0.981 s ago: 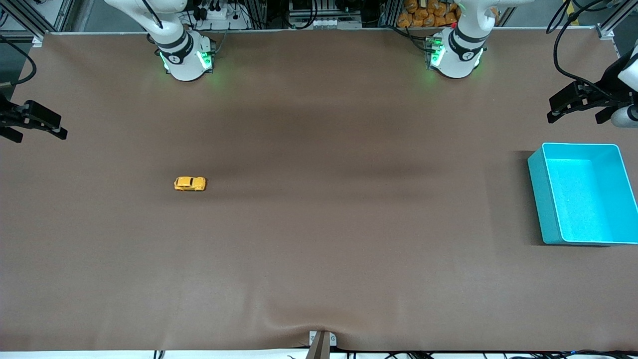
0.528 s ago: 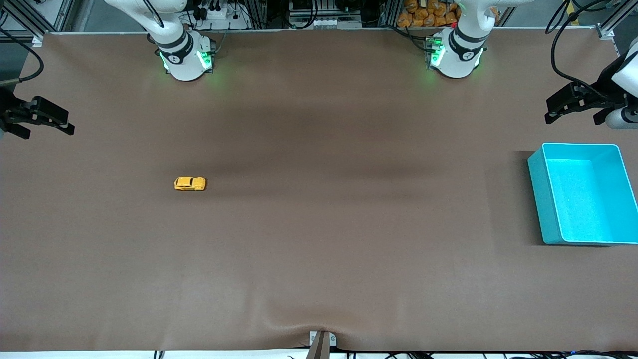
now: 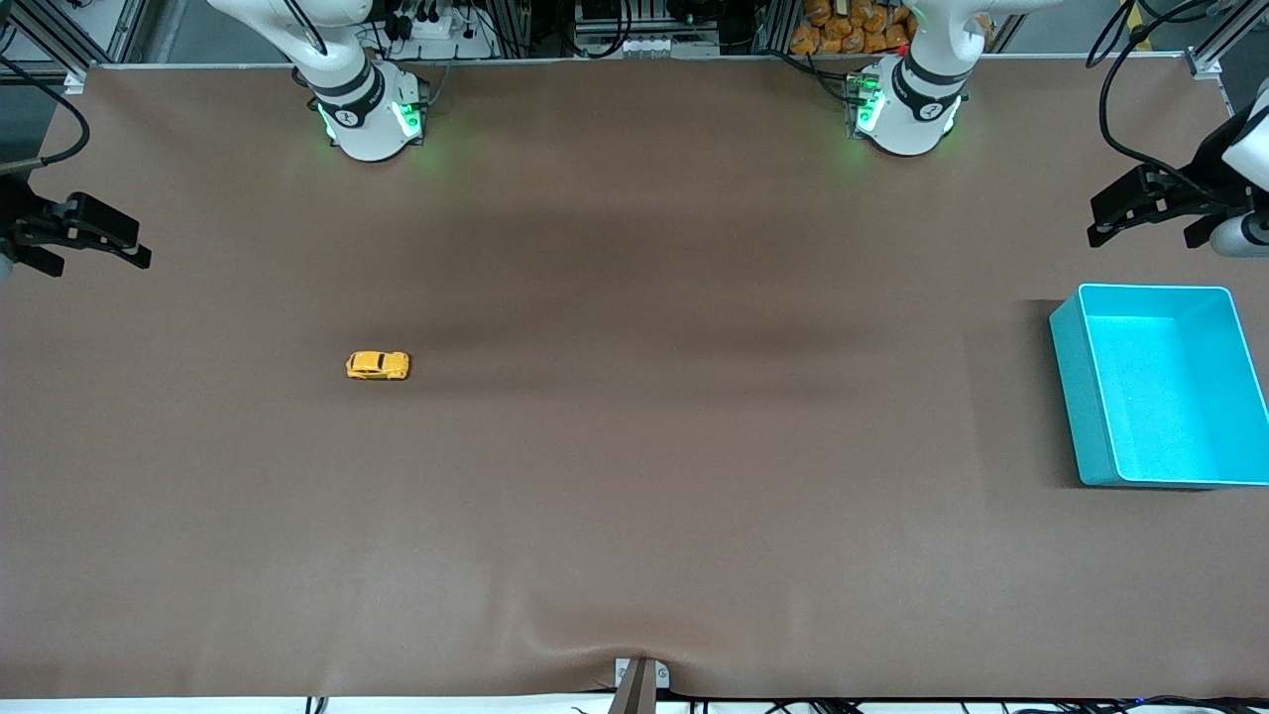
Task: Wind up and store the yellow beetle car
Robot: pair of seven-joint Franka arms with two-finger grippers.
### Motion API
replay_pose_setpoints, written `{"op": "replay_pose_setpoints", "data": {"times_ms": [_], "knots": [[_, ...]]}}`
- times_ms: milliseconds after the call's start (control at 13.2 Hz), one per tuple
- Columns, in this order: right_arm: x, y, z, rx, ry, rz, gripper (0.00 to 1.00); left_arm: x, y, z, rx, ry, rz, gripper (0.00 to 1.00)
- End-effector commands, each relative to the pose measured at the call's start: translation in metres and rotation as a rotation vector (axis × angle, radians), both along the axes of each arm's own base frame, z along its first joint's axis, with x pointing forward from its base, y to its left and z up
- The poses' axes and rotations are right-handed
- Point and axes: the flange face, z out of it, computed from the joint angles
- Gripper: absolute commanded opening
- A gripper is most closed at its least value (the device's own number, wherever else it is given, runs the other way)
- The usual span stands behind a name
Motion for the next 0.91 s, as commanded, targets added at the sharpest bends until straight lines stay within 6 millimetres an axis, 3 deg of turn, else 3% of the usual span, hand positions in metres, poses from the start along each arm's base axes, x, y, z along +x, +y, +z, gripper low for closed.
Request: {"op": "replay_pose_setpoints", "data": {"times_ms": [0,830], "knots": [[-0.0022,0.0036,0.0059,0.018,-0.008,-0.012,1.00,0.0003,0.0007,0.0017,0.025,-0.012,0.008,1.00],[-0.0014,0.0038,0.0131,0.021,-0.025,-0.003,1.00,0.0007,-0.0002,0.0015,0.025,-0.012,0.007,1.00]]}}
